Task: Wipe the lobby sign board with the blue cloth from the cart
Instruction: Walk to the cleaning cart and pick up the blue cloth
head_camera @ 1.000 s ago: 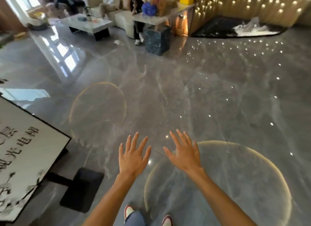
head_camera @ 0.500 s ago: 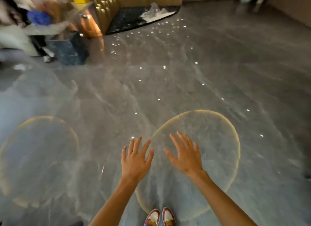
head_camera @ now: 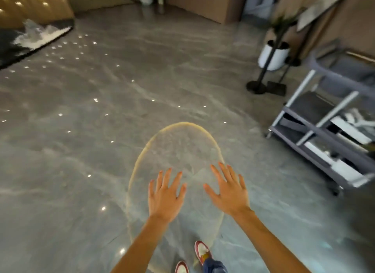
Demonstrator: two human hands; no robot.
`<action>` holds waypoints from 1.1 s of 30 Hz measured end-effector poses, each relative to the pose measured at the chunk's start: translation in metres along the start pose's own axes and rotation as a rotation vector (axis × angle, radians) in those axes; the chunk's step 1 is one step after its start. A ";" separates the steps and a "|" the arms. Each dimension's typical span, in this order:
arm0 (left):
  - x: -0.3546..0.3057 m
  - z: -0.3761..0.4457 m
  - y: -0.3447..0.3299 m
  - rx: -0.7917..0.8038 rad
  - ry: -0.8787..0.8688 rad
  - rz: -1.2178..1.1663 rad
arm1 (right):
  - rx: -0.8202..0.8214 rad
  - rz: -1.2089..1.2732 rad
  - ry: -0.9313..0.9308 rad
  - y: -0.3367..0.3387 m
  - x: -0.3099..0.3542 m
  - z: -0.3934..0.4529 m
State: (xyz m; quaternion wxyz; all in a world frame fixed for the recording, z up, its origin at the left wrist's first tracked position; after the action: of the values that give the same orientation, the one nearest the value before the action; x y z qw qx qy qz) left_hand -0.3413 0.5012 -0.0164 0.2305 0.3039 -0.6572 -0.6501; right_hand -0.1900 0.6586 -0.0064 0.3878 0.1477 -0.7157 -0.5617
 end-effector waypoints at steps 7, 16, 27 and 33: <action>-0.080 0.016 -0.002 0.014 -0.278 -0.008 | -0.140 -0.013 -0.229 0.041 -0.069 -0.046; -0.214 0.037 0.003 0.017 -0.560 0.019 | -0.314 0.026 -0.476 0.082 -0.162 -0.089; -0.347 0.041 0.011 -0.016 -0.753 0.025 | -0.393 -0.002 -0.616 0.128 -0.261 -0.119; -0.400 0.033 0.013 -0.031 -0.813 0.008 | -0.449 0.003 -0.665 0.149 -0.301 -0.140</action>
State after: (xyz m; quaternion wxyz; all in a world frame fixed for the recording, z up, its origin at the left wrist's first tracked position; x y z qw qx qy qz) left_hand -0.0820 0.8046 0.0321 -0.0411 0.0160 -0.6860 -0.7263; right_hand 0.1418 0.8055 0.0229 0.1584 -0.1319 -0.6621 -0.7205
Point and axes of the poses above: each hand's wrist, its own z-axis towards the middle knuckle, its own y-axis out of the back of the hand, x = y × z, the point moved 1 cm from there along z, towards the middle knuckle, and after that the axes turned 8 degrees about z, right-handed, at the moved point
